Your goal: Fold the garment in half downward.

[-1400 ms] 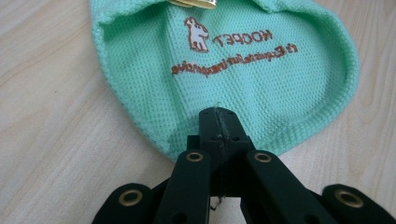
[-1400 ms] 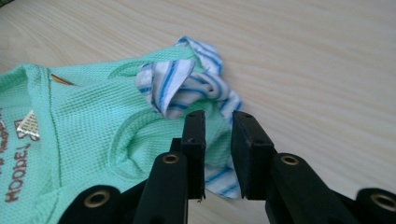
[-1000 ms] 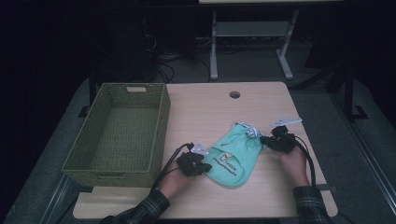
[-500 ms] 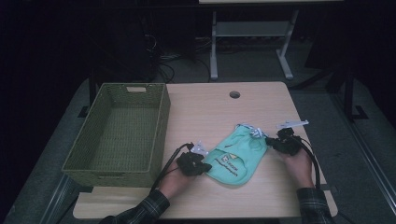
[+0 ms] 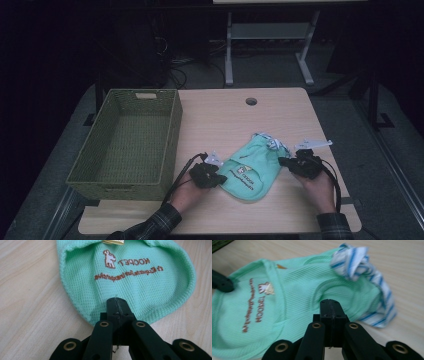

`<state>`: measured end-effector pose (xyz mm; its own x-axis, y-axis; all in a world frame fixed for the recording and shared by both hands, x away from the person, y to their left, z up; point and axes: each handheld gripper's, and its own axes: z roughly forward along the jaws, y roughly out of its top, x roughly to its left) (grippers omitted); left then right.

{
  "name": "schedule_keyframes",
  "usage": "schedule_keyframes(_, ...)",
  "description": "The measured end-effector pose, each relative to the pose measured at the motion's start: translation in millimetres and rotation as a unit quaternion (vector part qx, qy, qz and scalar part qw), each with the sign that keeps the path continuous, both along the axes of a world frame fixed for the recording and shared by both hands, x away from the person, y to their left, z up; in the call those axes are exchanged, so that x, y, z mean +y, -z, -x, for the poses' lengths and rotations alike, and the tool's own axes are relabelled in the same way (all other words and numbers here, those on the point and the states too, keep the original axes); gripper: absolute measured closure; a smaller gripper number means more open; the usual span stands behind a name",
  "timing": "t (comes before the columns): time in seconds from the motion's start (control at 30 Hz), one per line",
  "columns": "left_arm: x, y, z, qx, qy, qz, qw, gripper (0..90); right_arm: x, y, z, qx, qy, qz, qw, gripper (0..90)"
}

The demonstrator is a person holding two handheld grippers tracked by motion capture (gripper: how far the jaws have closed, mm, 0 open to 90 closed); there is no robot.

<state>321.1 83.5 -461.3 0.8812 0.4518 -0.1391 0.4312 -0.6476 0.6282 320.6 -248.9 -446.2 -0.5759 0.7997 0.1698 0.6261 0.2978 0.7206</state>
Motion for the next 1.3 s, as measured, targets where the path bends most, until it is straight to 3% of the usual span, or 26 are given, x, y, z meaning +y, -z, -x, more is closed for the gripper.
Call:
schedule_keyframes(0.23, -2.0, -9.2, -2.1, -0.006, -0.006, 0.013, 0.9999, 89.6, 16.9, 6.9, 16.9, 0.006, -0.025, 0.002, 0.9997, 89.7)
schedule_keyframes(0.47, -6.9, -21.8, -23.5, -0.027, -0.016, 0.020, 0.9993, 89.6, 31.2, 15.6, 23.5, 0.026, -0.046, 0.013, 0.9985, 89.8)
schedule_keyframes(0.57, -12.4, -22.6, -36.1, -0.032, -0.025, 0.023, 0.9989, 89.6, 33.5, 17.7, 22.8, 0.024, -0.052, 0.022, 0.9981, 89.8)
schedule_keyframes(0.8, -34.0, -18.6, -69.6, -0.038, -0.022, 0.019, 0.9989, 89.6, 35.6, 20.8, 21.6, 0.029, -0.056, 0.033, 0.9975, 89.8)
schedule_keyframes(0.93, -45.4, -11.8, -81.2, -0.038, -0.014, 0.010, 0.9991, 89.6, 35.3, 21.2, 21.6, 0.031, -0.056, 0.032, 0.9975, 89.8)
schedule_keyframes(1.17, -54.6, 1.6, -85.0, -0.032, -0.011, -0.004, 0.9994, 89.6, 35.5, 21.5, 22.4, 0.027, -0.055, 0.033, 0.9976, 89.8)
schedule_keyframes(1.3, -54.7, 0.9, -83.0, -0.033, -0.010, -0.009, 0.9994, 89.6, 35.5, 21.6, 22.2, 0.027, -0.057, 0.033, 0.9975, 89.8)
